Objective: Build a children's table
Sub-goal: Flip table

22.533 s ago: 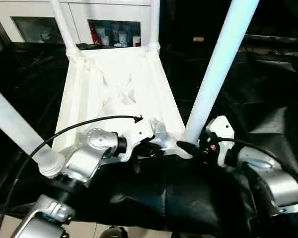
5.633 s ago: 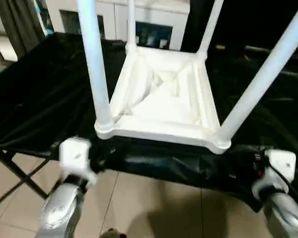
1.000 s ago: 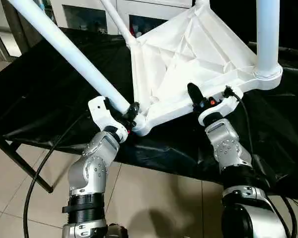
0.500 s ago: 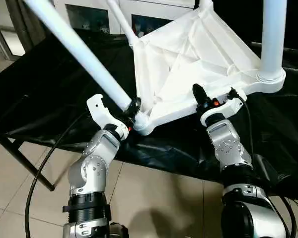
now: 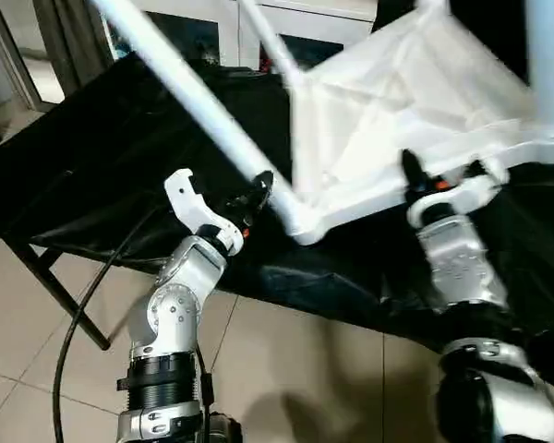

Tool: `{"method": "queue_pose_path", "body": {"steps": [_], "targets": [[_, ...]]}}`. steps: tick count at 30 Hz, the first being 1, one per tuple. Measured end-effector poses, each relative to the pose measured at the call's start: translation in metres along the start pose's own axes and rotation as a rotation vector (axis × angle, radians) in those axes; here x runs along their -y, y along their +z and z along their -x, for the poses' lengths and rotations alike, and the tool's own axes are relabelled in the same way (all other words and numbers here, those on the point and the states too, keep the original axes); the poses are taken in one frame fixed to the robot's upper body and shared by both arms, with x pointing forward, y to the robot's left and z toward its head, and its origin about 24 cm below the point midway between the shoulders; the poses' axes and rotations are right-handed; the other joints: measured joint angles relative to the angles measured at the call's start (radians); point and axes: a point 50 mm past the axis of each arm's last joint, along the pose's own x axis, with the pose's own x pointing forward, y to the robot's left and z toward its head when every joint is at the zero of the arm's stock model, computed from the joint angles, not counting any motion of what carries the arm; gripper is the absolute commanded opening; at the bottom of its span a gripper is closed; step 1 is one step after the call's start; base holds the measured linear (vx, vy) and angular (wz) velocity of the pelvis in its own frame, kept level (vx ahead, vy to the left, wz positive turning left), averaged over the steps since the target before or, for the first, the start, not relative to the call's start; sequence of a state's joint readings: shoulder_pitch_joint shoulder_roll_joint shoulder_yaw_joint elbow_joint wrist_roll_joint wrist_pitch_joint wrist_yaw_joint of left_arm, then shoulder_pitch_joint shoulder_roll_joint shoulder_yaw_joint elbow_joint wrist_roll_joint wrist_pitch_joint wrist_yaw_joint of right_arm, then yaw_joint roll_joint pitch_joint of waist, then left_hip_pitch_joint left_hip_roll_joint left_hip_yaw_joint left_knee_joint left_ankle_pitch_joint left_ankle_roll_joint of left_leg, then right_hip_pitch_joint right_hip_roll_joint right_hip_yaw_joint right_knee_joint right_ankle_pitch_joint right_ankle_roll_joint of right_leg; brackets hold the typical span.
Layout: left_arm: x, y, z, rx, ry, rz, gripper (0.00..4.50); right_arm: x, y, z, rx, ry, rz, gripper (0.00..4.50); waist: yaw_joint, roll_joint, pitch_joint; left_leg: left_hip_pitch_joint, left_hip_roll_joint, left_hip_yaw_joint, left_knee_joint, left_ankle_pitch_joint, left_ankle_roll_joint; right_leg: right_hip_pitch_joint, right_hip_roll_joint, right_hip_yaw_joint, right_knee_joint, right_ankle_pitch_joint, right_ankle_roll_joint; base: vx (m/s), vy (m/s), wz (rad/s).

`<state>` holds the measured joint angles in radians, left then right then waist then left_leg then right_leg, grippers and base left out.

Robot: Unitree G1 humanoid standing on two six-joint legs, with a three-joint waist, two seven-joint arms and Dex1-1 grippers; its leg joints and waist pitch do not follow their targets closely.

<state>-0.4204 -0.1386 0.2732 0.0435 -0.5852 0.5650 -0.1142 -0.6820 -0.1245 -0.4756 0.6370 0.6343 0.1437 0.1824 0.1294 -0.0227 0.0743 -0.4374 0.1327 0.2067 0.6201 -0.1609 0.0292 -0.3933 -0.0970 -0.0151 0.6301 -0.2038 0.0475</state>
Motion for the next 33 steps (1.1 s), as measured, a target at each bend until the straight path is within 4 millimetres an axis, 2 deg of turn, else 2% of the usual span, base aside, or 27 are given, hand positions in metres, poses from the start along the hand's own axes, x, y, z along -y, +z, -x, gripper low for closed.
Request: {"method": "queue_pose_path", "body": {"steps": [4,6,10,11,15,17,22,27,33], "targets": [[-0.022,0.003,0.011,-0.026,0.087,-0.071,4.16,0.011,0.030,0.003,0.073,-0.043,0.084,2.06,0.000,0.002,0.000,-0.003,0.001,0.000,0.000,0.001,-0.001,-0.004,0.000,0.000,-0.001,0.002,0.006,0.000,0.000,0.00],[-0.026,0.003,0.015,-0.070,0.088,-0.191,4.16,0.013,0.044,0.006,0.088,-0.069,0.177,2.06,-0.001,0.002,0.001,-0.004,0.002,0.000,0.000,0.003,0.000,-0.005,0.001,0.000,-0.001,0.002,0.006,0.000,0.000,0.00],[-0.006,0.002,0.021,-0.194,-0.106,-0.557,4.16,0.009,0.066,0.010,0.109,-0.099,0.327,2.06,-0.013,0.004,0.000,-0.004,0.003,0.000,-0.001,0.006,0.002,-0.005,0.003,0.001,-0.002,0.002,0.007,0.000,0.000,0.00],[0.002,0.000,0.022,-0.217,-0.169,-0.635,4.16,0.007,0.067,0.010,0.107,-0.097,0.347,2.06,-0.019,0.005,-0.001,-0.003,0.003,0.000,-0.001,0.006,0.001,-0.005,0.003,0.001,-0.002,0.002,0.007,0.000,0.000,0.00],[0.022,-0.004,0.024,-0.219,-0.280,-0.724,4.16,-0.002,0.066,0.011,0.085,-0.078,0.381,2.04,-0.041,0.008,0.000,-0.002,0.003,0.001,-0.002,0.006,0.001,-0.006,0.003,0.001,-0.002,0.004,0.007,0.000,0.000,0.00],[0.034,0.005,0.022,-0.194,-0.321,-0.830,4.16,-0.006,0.065,0.012,0.075,-0.071,0.401,2.03,-0.045,0.009,0.000,-0.002,0.003,0.001,-0.006,0.008,-0.003,-0.009,0.003,0.001,-0.002,0.006,0.007,0.000,0.000,0.00],[0.058,0.025,0.020,-0.117,-0.402,-1.163,4.16,-0.017,0.071,0.012,0.059,-0.063,0.520,2.03,-0.043,0.011,-0.001,0.001,0.003,0.001,-0.013,0.011,-0.007,-0.010,0.003,0.001,-0.002,0.007,0.006,0.000,0.000,0.00],[0.072,0.038,0.016,-0.059,-0.410,-1.277,4.16,-0.030,0.075,0.009,0.044,-0.053,0.714,2.02,-0.039,0.011,0.000,0.000,0.003,0.001,-0.014,0.013,-0.009,-0.010,0.003,0.000,-0.002,0.007,0.006,0.000,0.000,0.00],[0.091,0.056,0.014,0.043,-0.431,-1.364,4.16,-0.043,0.070,0.004,0.025,-0.051,0.834,1.97,-0.031,0.012,0.000,0.000,0.003,0.001,-0.013,0.013,-0.010,-0.009,0.003,0.000,-0.002,0.008,0.005,0.000,0.000,0.00]]}}
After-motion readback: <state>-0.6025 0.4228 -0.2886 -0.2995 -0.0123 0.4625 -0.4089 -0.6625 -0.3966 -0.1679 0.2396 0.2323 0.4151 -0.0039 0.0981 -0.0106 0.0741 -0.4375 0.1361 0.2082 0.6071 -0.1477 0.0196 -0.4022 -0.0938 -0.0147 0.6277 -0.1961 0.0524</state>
